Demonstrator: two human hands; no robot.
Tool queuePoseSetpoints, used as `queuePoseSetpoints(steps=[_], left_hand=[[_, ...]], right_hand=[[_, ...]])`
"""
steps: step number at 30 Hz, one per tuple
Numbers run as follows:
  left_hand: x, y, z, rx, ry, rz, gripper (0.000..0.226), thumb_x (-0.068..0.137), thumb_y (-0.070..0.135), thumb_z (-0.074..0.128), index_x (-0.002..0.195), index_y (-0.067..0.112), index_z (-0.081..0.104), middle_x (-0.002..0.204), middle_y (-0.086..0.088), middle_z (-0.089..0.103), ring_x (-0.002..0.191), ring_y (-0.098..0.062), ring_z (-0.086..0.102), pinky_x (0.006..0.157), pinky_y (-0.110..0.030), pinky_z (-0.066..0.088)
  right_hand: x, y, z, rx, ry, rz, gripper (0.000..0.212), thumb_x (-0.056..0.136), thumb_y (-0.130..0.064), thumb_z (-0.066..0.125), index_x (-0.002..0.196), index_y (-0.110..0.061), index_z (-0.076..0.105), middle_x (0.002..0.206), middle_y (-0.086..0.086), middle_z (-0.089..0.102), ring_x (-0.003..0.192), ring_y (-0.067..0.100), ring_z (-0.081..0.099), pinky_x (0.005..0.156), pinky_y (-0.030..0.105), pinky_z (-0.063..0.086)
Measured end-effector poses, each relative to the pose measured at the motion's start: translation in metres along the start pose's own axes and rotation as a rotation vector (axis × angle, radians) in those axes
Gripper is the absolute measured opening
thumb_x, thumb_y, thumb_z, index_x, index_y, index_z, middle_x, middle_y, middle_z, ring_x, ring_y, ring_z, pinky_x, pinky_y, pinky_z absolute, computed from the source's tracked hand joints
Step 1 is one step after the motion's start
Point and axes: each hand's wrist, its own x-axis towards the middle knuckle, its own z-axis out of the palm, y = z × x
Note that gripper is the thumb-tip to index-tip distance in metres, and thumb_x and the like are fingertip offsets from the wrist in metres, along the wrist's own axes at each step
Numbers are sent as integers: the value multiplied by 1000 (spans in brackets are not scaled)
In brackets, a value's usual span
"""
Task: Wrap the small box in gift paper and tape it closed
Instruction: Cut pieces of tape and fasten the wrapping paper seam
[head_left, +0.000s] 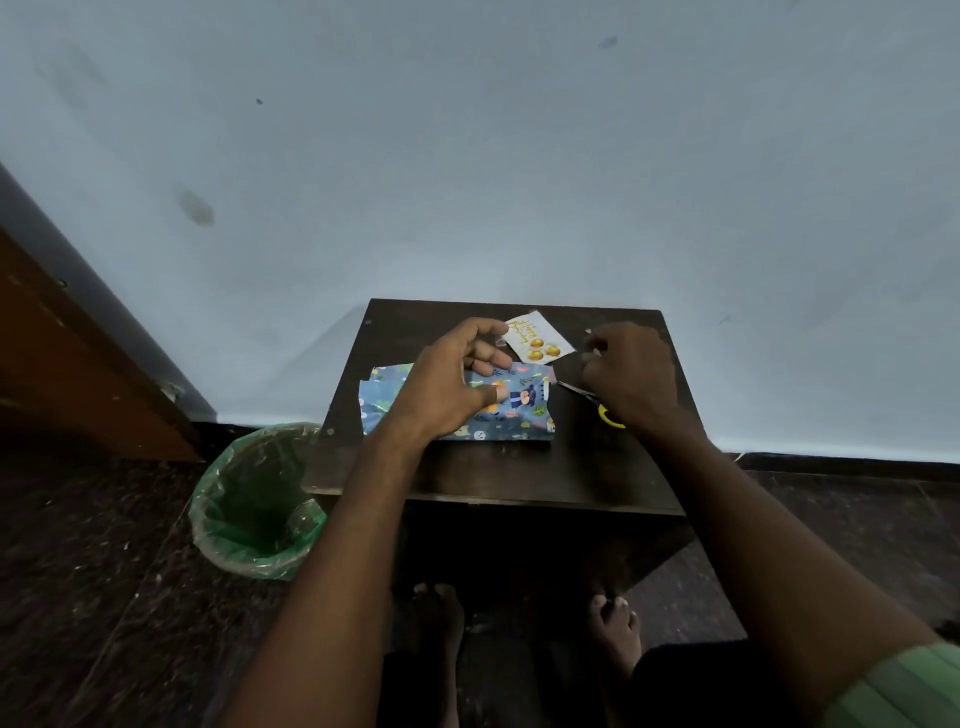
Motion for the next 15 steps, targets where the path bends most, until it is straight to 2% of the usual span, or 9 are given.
queuePoseSetpoints(steps=[2,4,6,7,9,11,13,15], left_hand=[[-1,0,3,-15,21,13,72,82,-4,87,142,23,59,109,4,75,95,-11,64,66,-8,50],[-1,0,7,-22,46,28,73,81,-6,86,141,25,59,109,4,74,91,-9,61,67,-11,52],[-2,-2,9,-21,66,40,72,81,-4,87,140,27,59,109,5,74,90,-9,62,69,-9,51],[-2,-2,10,-19,74,43,70,81,-3,88,139,27,60,110,6,75,90,-9,63,70,-8,49],[-4,-2,10,-26,91,44,64,80,-1,89,133,25,64,110,6,75,90,-7,65,71,-7,48],[-5,-1,10,-28,112,44,54,79,0,90,124,22,71,110,7,75,90,-3,65,71,-6,47],[-5,-1,10,-19,130,42,42,79,1,91,114,20,77,110,8,76,91,-3,66,70,-5,46],[-6,-1,9,-22,145,35,37,78,1,91,109,19,80,110,8,77,92,-7,68,68,-5,46]], right_hand=[[-5,-19,-3,177,35,0,9,89,-20,72,86,-18,80,81,-2,76,80,18,69,67,29,46],[-11,-35,-2,359,-48,91,21,91,-38,73,90,-18,80,86,-3,76,83,16,70,72,32,53],[-19,-39,5,459,-175,214,45,80,-62,74,95,-20,74,95,0,75,89,18,70,79,43,58],[-23,-40,8,508,-229,280,53,73,-67,76,97,-21,69,98,2,74,90,18,70,79,47,58],[-28,-42,11,613,-270,380,56,67,-60,83,100,-20,62,100,8,73,86,21,69,75,48,59],[-28,-44,10,650,-249,398,54,64,-50,87,101,-20,62,101,9,73,86,22,71,76,49,61],[-28,-47,9,651,-243,372,40,70,-36,89,97,-17,66,97,7,75,84,23,75,74,48,61],[-28,-48,7,675,-241,401,24,77,-20,88,83,-14,66,85,7,74,71,21,71,66,46,58]])
